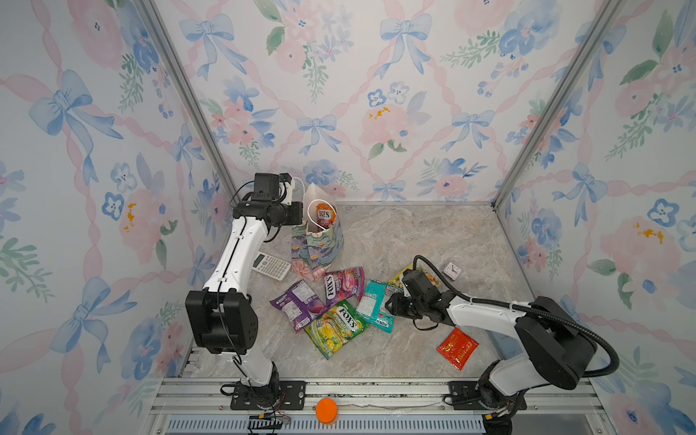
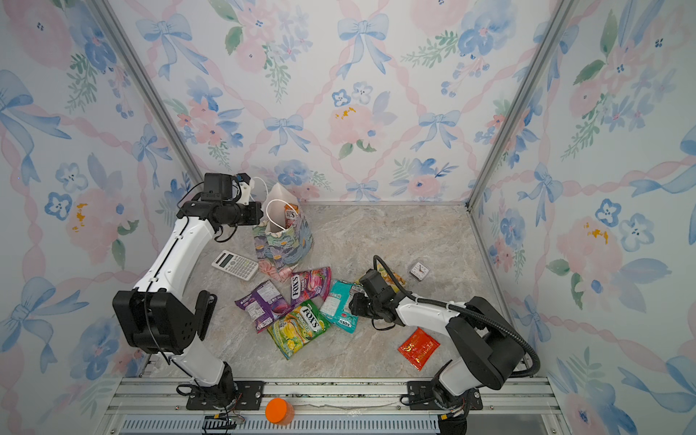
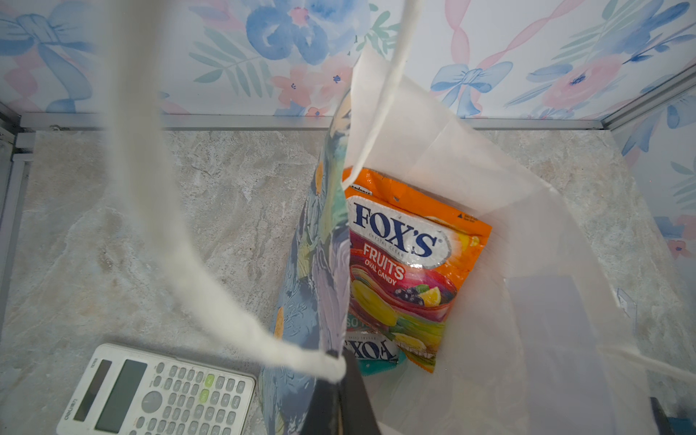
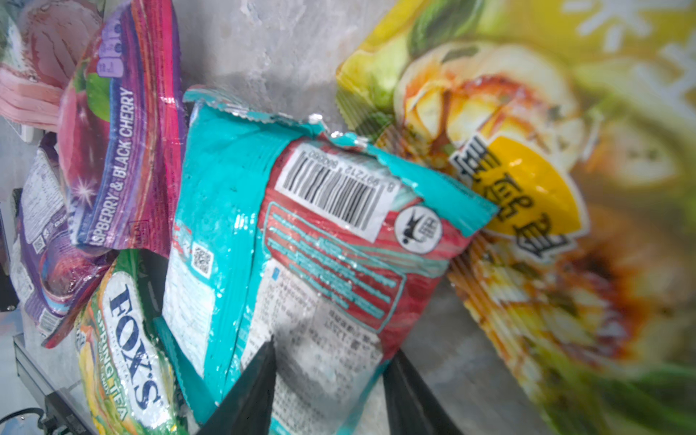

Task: Place the snacks into the paper bag
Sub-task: 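Close the right gripper on the teal snack bag and lift it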

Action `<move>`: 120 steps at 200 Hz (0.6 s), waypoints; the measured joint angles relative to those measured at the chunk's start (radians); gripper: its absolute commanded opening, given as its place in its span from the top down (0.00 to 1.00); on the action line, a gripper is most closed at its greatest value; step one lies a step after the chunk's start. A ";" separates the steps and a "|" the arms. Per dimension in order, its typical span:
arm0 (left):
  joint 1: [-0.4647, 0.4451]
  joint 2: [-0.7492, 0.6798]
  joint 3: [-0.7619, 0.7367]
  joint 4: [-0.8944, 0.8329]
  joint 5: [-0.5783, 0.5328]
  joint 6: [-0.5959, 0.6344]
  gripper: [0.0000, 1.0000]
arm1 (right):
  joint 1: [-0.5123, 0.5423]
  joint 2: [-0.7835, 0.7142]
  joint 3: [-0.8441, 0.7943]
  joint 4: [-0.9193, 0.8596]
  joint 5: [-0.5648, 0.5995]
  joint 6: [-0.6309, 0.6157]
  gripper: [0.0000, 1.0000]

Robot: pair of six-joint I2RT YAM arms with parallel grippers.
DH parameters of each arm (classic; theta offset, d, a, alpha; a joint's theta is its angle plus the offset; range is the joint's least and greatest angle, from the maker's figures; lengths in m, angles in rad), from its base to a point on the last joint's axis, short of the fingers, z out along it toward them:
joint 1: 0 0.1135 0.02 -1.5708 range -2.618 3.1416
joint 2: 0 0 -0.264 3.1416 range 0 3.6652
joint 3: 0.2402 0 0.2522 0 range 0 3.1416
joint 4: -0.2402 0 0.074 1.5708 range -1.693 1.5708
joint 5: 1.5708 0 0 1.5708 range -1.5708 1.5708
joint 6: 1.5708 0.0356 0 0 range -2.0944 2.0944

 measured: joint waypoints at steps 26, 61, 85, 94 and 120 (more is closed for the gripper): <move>0.000 0.000 0.000 0.000 0.008 0.000 1.00 | 0.000 0.006 -0.013 0.025 -0.003 0.014 0.73; 0.000 0.000 0.000 0.000 0.013 0.000 1.00 | -0.005 0.012 -0.018 0.060 -0.023 0.021 0.92; 0.000 0.000 0.000 0.000 0.019 0.000 1.00 | -0.011 0.012 -0.018 0.069 -0.034 0.027 1.00; 0.000 0.000 0.000 0.000 0.021 0.000 1.00 | -0.014 0.007 -0.018 0.068 -0.034 0.026 1.00; 0.000 0.000 0.000 0.000 0.028 0.000 1.00 | -0.018 -0.037 -0.018 0.037 -0.034 0.018 1.00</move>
